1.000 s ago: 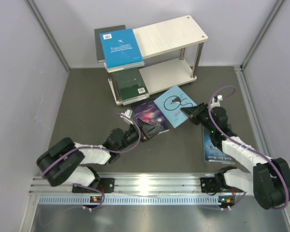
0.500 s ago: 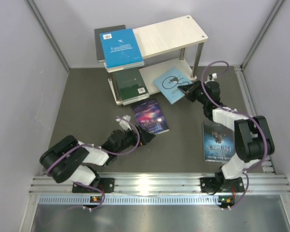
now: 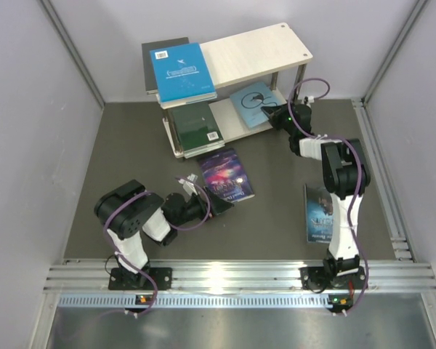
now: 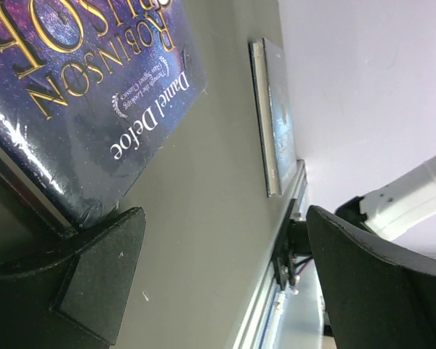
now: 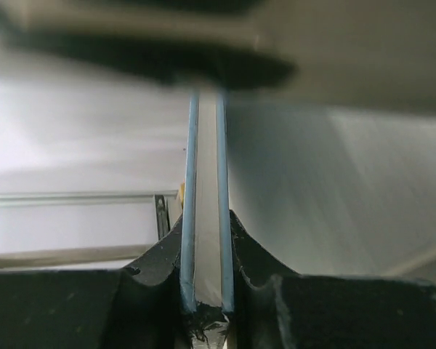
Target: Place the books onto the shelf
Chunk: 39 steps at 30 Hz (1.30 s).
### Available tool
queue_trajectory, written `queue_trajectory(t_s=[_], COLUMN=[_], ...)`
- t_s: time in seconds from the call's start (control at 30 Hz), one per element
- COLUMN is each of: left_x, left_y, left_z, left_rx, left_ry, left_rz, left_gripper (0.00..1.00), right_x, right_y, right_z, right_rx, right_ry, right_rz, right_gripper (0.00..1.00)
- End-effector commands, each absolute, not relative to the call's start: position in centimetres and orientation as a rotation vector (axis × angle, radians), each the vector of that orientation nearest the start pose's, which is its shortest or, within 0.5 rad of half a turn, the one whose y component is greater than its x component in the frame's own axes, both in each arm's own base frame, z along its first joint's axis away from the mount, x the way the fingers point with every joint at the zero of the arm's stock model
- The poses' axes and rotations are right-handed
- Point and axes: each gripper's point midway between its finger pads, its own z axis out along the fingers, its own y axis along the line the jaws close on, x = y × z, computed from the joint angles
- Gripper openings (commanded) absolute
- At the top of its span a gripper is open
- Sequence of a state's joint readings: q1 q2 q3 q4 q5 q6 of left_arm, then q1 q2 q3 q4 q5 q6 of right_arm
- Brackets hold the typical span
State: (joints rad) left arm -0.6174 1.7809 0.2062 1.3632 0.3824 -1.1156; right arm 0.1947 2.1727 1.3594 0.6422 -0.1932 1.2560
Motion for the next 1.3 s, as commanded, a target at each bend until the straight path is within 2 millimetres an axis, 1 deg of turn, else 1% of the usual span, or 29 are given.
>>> queue_trajectory(t_s=[0.0, 0.07, 0.1, 0.13, 0.17, 0.2, 0.23, 0.3, 0.33, 0.37, 0.4, 0.43, 0.47, 0.5, 0.57, 0.63, 0.7, 0.73, 0.8, 0.83, 0.87, 0.9, 0.93, 1.0, 1.03, 1.07, 1.17, 1.27], left_x=[24.2, 24.3, 24.4, 24.3, 24.3, 24.3, 24.3, 24.3, 24.3, 24.3, 24.3, 24.3, 24.3, 24.4, 24.4, 24.4, 24.4, 24.4, 24.3, 24.4, 24.3, 24.3, 24.3, 24.2, 24.3, 24.2, 24.1, 24.0], left_y=[-28.2, -28.1, -28.1, -28.1, -28.2, -28.1, -28.2, -28.2, -28.2, -28.2, -28.2, -28.2, -28.2, -28.2, -28.2, -28.2, -28.2, -28.2, -28.3, -28.2, -28.3, -28.2, -28.2, -28.3, -28.2, -28.2, -28.2, -28.1], left_z=[11.2, 11.2, 11.3, 11.3, 11.2, 11.1, 11.2, 11.2, 11.2, 11.1, 11.1, 11.1, 11.1, 11.1, 11.0, 11.0, 11.0, 11.1, 11.0, 11.1, 11.1, 11.2, 11.2, 11.3, 11.3, 11.3, 11.4, 11.7], left_rx=[-0.151, -0.150, -0.154, -0.152, -0.151, -0.154, -0.152, -0.152, -0.154, -0.152, -0.154, -0.154, -0.153, -0.156, -0.159, -0.158, -0.156, -0.154, -0.151, -0.151, -0.150, -0.148, -0.144, -0.141, -0.142, -0.140, -0.134, -0.130], left_ry=[1.783, 1.782, 1.778, 1.779, 1.782, 1.785, 1.785, 1.785, 1.785, 1.787, 1.788, 1.788, 1.789, 1.789, 1.791, 1.790, 1.791, 1.787, 1.791, 1.787, 1.789, 1.784, 1.784, 1.783, 1.782, 1.783, 1.778, 1.771], left_rz=[-1.638, -1.635, -1.631, -1.633, -1.634, -1.634, -1.637, -1.637, -1.638, -1.637, -1.637, -1.640, -1.639, -1.639, -1.637, -1.637, -1.634, -1.638, -1.638, -1.638, -1.638, -1.638, -1.639, -1.639, -1.638, -1.639, -1.640, -1.641], left_gripper=[0.99, 0.99, 0.99, 0.99, 0.99, 0.99, 0.99, 0.99, 0.99, 0.99, 0.99, 0.99, 0.98, 0.99, 0.98, 0.98, 0.99, 0.99, 0.99, 0.99, 0.99, 0.99, 0.99, 0.99, 0.99, 0.99, 0.99, 0.99], right_x=[61.5, 61.2, 61.1, 60.9, 60.5, 60.3, 60.0, 59.5, 59.2, 59.3, 59.3, 59.0, 59.1, 58.8, 58.3, 57.9, 58.0, 57.6, 57.2, 56.7, 56.0, 55.6, 54.5, 53.4, 52.2, 51.6, 49.5, 47.3], right_y=[17.2, 16.7, 16.1, 15.8, 15.3, 15.0, 15.0, 14.3, 14.4, 14.1, 14.2, 14.7, 14.6, 14.7, 14.9, 15.1, 15.1, 15.4, 15.2, 15.3, 14.9, 14.8, 14.4, 13.5, 13.2, 12.7, 11.9, 11.5], right_z=[16.1, 15.1, 14.8, 15.0, 14.1, 13.8, 13.8, 13.1, 12.7, 12.2, 12.1, 11.3, 11.3, 10.7, 10.3, 9.2, 9.2, 8.9, 8.6, 8.8, 8.1, 7.9, 7.8, 7.4, 7.3, 7.1, 7.2, 7.1], right_rx=[0.829, 0.845, 0.855, 0.852, 0.866, 0.871, 0.862, 0.876, 0.869, 0.880, 0.872, 0.860, 0.853, 0.857, 0.831, 0.812, 0.789, 0.775, 0.764, 0.747, 0.757, 0.752, 0.749, 0.764, 0.763, 0.775, 0.765, 0.753], right_ry=[1.624, 1.642, 1.643, 1.641, 1.658, 1.664, 1.676, 1.690, 1.713, 1.750, 1.770, 1.812, 1.829, 1.856, 1.897, 1.959, 1.978, 2.006, 2.028, 2.050, 2.070, 2.078, 2.091, 2.105, 2.114, 2.124, 2.141, 2.172], right_rz=[1.183, 1.170, 1.160, 1.162, 1.149, 1.147, 1.164, 1.172, 1.193, 1.191, 1.205, 1.235, 1.249, 1.256, 1.266, 1.258, 1.270, 1.287, 1.287, 1.273, 1.254, 1.239, 1.217, 1.189, 1.173, 1.154, 1.092, 1.046], right_gripper=[0.13, 0.35, 0.55, 0.62, 0.73, 0.89, 0.99, 1.00, 1.00, 1.00, 1.00, 1.00, 1.00, 1.00, 1.00, 1.00, 1.00, 1.00, 1.00, 1.00, 1.00, 1.00, 1.00, 1.00, 1.00, 1.00, 1.00, 1.00])
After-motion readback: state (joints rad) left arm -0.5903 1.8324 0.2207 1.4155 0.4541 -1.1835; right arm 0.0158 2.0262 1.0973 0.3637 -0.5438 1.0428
